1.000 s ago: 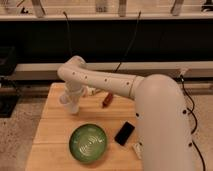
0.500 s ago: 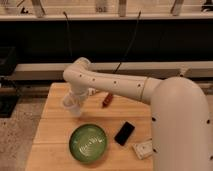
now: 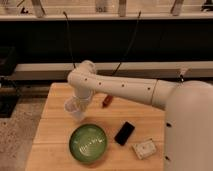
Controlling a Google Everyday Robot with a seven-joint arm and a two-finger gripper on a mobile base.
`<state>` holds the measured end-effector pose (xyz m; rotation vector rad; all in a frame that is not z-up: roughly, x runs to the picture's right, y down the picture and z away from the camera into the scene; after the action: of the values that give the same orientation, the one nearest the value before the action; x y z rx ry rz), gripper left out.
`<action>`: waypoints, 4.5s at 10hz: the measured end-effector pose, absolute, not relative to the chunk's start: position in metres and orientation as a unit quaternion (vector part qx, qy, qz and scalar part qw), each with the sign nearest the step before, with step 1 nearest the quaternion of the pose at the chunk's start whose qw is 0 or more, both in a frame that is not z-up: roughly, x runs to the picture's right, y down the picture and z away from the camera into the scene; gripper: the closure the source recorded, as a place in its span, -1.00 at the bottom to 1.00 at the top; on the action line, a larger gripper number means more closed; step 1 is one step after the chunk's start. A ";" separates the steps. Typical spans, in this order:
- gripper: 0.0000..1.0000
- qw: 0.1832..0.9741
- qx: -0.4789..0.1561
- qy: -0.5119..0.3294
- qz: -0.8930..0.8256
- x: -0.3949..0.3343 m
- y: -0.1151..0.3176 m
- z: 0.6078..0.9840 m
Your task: Place the ceramic cup in the ceramic bowl
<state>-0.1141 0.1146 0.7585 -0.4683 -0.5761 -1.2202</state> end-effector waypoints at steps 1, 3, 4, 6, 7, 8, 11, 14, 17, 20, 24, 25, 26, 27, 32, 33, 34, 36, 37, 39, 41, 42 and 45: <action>0.99 0.756 -0.214 -0.266 -0.559 -0.109 0.119 0.754; 0.99 0.754 -0.213 -0.270 -0.559 -0.105 0.126 0.747; 0.99 0.752 -0.212 -0.274 -0.561 -0.101 0.134 0.742; 0.99 0.751 -0.211 -0.279 -0.561 -0.090 0.144 0.736; 0.99 0.750 -0.211 -0.281 -0.560 -0.086 0.147 0.735; 0.99 0.749 -0.210 -0.285 -0.561 -0.086 0.149 0.734; 0.99 0.747 -0.213 -0.291 -0.558 -0.074 0.163 0.725; 0.99 0.745 -0.214 -0.297 -0.557 -0.069 0.170 0.720; 0.99 0.745 -0.211 -0.302 -0.556 -0.076 0.160 0.715; 0.99 0.747 -0.212 -0.305 -0.551 -0.078 0.148 0.707; 0.99 0.748 -0.211 -0.314 -0.545 -0.074 0.135 0.688; 0.99 0.749 -0.210 -0.316 -0.543 -0.072 0.135 0.684; 0.99 0.749 -0.207 -0.320 -0.541 -0.069 0.134 0.677; 0.99 0.748 -0.202 -0.327 -0.541 -0.068 0.135 0.666; 0.99 0.728 -0.189 -0.355 -0.555 -0.062 0.164 0.633; 0.99 0.725 -0.187 -0.359 -0.557 -0.061 0.169 0.629; 0.99 0.718 -0.182 -0.366 -0.563 -0.060 0.179 0.622; 0.99 0.710 -0.176 -0.373 -0.570 -0.058 0.190 0.614; 0.99 0.705 -0.173 -0.376 -0.576 -0.054 0.198 0.609; 0.99 0.699 -0.169 -0.378 -0.583 -0.047 0.209 0.603; 0.99 0.695 -0.167 -0.377 -0.589 -0.042 0.218 0.602; 0.99 0.694 -0.167 -0.375 -0.592 -0.040 0.222 0.604; 0.99 0.693 -0.170 -0.360 -0.601 -0.035 0.231 0.609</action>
<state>-0.0354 0.2313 0.6089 -0.3791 -0.8049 -1.3413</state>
